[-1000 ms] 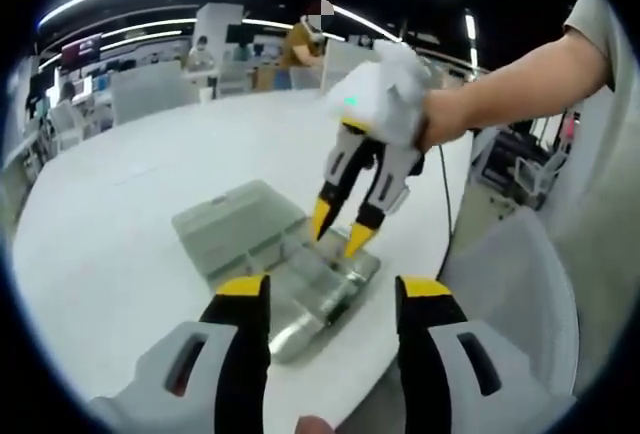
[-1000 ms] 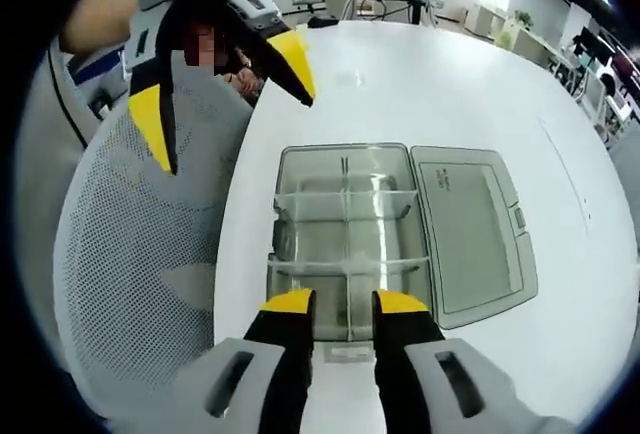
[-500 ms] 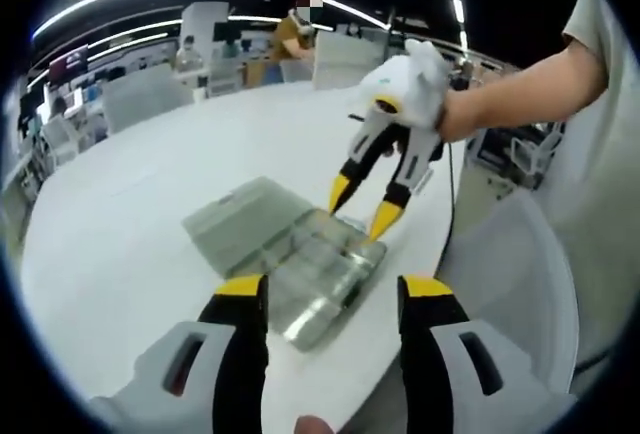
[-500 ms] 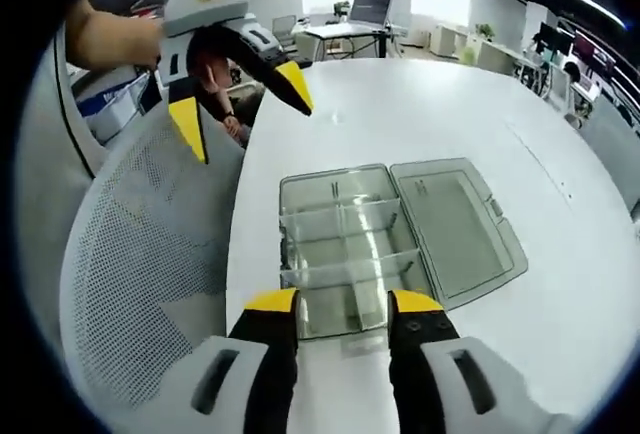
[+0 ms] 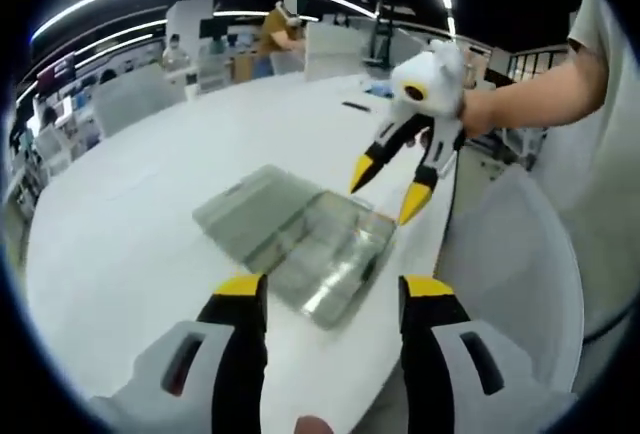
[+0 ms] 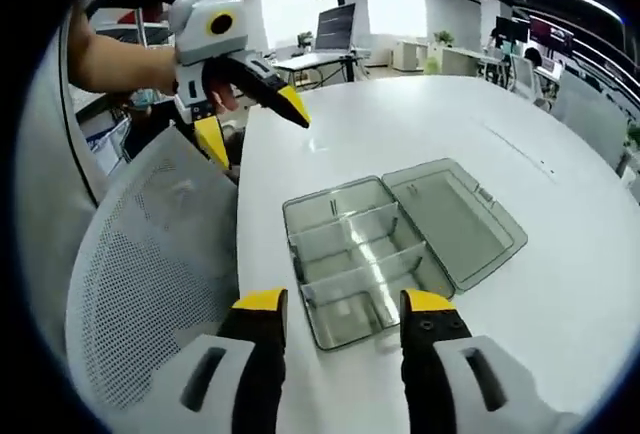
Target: Insert the divider into the dual guide fixture by aligning both edges with the guide slots and pushing it downward to the bottom, including one-sided entry, uneven engagement, binding, and posture correction.
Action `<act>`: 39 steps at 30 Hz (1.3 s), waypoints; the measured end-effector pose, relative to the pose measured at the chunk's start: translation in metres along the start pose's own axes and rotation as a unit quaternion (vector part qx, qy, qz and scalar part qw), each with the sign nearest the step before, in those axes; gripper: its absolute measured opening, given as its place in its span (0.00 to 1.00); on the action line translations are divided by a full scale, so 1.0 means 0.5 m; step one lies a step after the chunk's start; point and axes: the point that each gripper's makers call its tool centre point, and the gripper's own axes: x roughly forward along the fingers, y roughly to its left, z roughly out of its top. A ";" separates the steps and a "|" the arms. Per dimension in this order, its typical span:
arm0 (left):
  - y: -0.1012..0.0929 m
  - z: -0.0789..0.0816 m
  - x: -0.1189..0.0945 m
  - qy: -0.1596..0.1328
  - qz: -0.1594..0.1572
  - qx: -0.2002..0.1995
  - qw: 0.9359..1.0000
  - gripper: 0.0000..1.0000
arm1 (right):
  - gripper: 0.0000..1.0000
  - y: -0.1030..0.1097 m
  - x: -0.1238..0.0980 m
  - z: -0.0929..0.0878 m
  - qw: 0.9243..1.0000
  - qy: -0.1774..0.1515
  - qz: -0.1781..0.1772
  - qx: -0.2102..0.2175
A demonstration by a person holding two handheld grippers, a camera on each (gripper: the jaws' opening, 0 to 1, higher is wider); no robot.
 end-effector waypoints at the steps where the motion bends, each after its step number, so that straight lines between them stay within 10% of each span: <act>1: 0.004 -0.002 -0.003 0.001 0.000 0.002 1.000 0.52 | 0.42 0.004 -0.001 0.001 1.000 -0.003 -0.003 0.004; 39: 0.223 -0.246 -0.082 0.142 0.013 0.056 0.988 0.54 | 0.48 0.030 -0.012 0.015 0.996 -0.028 -0.047 0.064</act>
